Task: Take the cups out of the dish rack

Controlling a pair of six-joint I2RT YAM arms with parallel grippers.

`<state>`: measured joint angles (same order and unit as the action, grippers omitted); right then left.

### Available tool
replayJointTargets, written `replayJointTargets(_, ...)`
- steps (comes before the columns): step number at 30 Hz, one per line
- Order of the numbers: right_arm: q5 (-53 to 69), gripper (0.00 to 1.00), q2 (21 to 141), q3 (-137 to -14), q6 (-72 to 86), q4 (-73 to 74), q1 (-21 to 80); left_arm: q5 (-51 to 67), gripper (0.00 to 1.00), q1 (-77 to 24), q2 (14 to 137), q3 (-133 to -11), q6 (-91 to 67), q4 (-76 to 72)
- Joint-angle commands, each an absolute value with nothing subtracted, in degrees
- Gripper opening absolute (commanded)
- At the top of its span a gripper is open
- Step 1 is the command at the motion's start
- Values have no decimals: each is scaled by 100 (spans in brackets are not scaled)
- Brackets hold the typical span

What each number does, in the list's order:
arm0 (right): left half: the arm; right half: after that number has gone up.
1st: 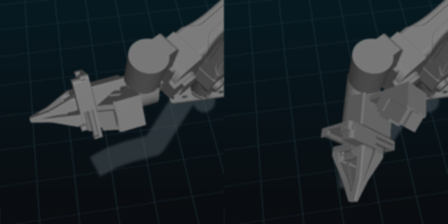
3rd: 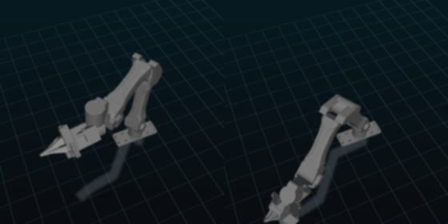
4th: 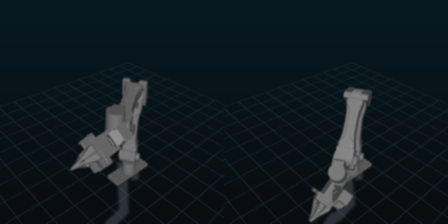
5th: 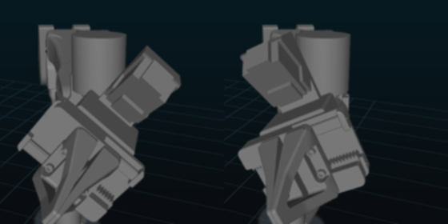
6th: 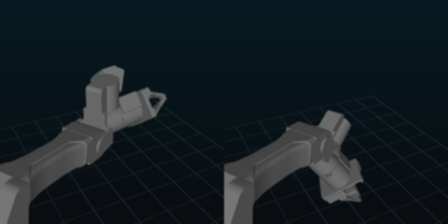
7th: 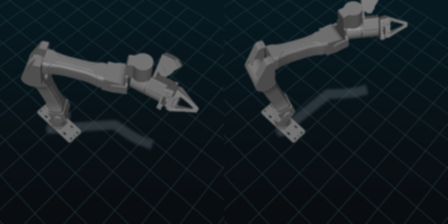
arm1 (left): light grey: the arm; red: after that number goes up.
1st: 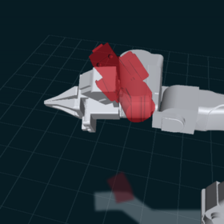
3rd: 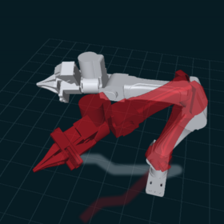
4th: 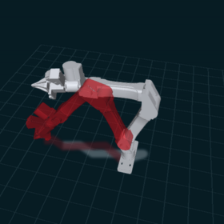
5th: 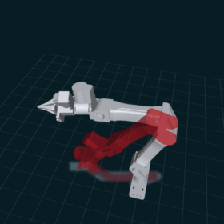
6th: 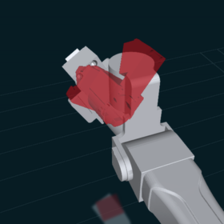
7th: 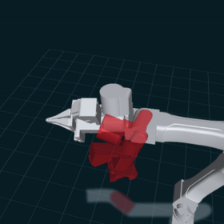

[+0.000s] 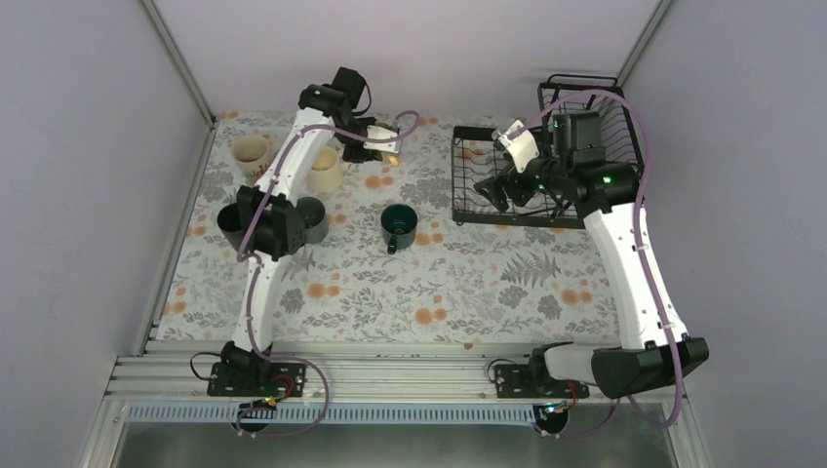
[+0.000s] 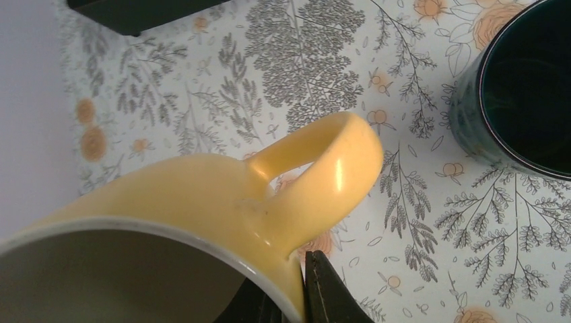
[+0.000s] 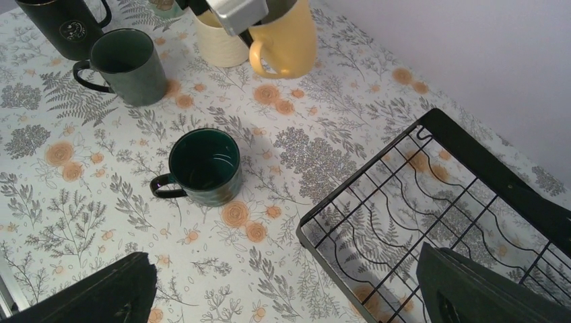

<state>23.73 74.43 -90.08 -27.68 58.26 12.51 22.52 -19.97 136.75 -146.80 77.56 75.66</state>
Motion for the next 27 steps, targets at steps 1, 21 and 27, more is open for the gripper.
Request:
replayJointTargets(1, 2634, 100, 7258, -8822, -2830, 5638, 1168, 2376, 2, -2017, 13946, -14900, 8061, 7555)
replayJointTargets(21, 3151, 100, 7193, -8608, -2699, 5550, 1166, 2487, 2, -2215, 14497, -14805, 7806, 6855)
replayJointTargets(27, 3252, 100, 7200, -8682, -2637, 5520, 1167, 2371, 2, -2310, 14622, -14861, 7753, 6773)
